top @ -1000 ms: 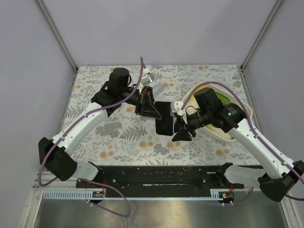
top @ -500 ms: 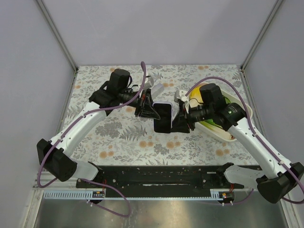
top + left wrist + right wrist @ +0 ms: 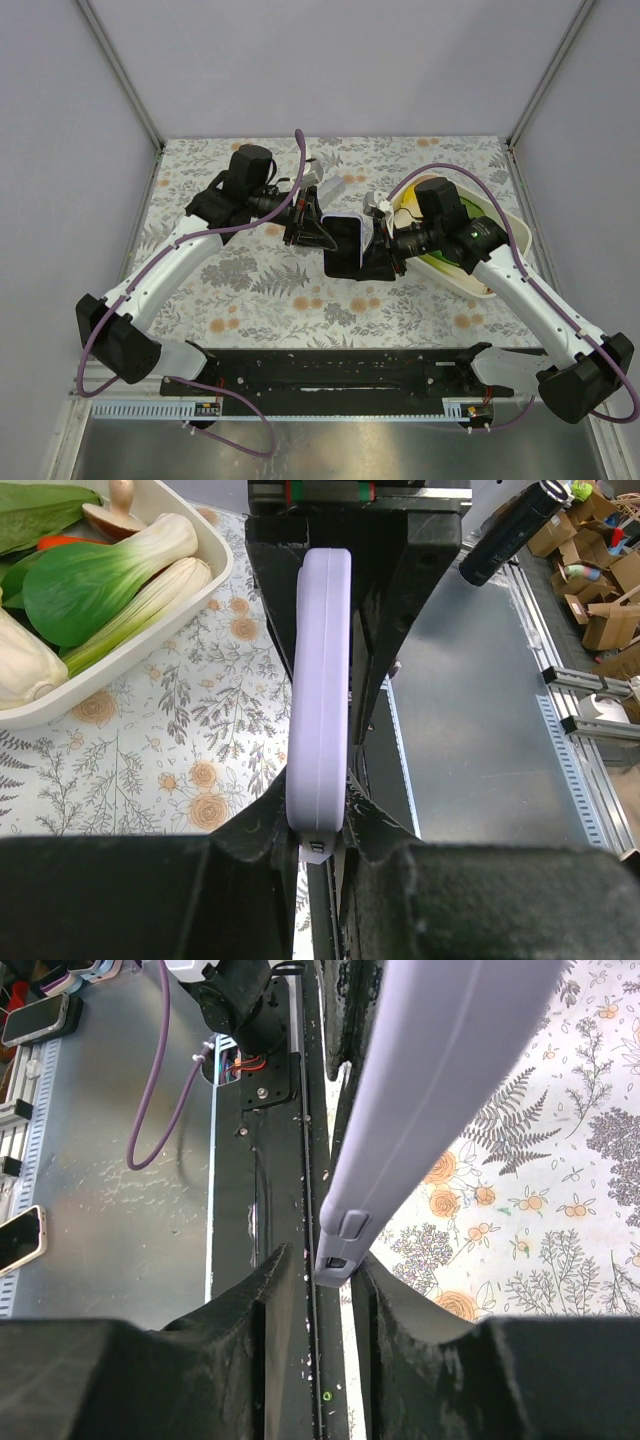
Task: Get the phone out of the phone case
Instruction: Remove the phone case from the phone.
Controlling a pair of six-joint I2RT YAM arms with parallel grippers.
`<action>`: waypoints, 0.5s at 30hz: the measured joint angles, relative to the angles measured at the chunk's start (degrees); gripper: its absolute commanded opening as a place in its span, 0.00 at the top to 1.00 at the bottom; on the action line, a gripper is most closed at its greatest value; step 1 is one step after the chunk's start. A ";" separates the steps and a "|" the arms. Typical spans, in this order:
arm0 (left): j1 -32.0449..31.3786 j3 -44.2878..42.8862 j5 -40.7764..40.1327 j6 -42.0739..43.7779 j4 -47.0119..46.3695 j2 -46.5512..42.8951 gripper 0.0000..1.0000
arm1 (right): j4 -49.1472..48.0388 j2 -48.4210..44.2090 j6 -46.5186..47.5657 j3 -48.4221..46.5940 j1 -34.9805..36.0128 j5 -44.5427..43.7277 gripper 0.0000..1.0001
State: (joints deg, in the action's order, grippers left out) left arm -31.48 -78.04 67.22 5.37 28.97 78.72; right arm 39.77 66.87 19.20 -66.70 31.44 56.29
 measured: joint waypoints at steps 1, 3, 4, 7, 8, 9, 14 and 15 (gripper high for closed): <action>-0.02 0.00 0.02 -0.31 -0.20 -0.04 1.00 | -0.28 0.00 -0.11 0.20 -0.07 0.20 0.67; -0.02 0.04 0.04 -0.87 -0.52 -0.15 1.00 | -1.05 0.00 -0.35 0.52 -0.13 0.39 0.75; -0.02 0.09 0.07 -1.09 -0.70 -0.26 1.00 | -1.36 0.00 -0.39 0.61 -0.17 0.44 0.81; -0.02 0.35 0.15 -1.79 -1.42 -0.66 1.00 | -2.10 0.00 -0.83 0.94 -0.42 0.87 0.93; -0.02 0.50 0.22 -1.95 -1.77 -0.76 1.00 | -2.32 0.00 -0.81 1.05 -0.57 1.31 0.96; -0.02 0.61 0.26 -1.99 -1.88 -0.83 1.00 | -2.40 0.00 -0.66 1.18 -0.70 1.90 0.97; -0.04 0.81 1.42 -0.83 -1.29 -0.90 1.00 | -2.58 -0.15 2.03 1.90 -0.87 5.18 1.00; -0.04 0.81 1.77 -0.57 -1.29 -0.96 1.00 | -2.49 -0.17 2.56 1.90 -0.87 5.75 1.00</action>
State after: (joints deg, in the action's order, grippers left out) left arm -31.53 -77.23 68.99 4.80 27.68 77.76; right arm 37.28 66.70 21.76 -64.79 30.57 62.04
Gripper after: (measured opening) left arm 0.178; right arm 0.190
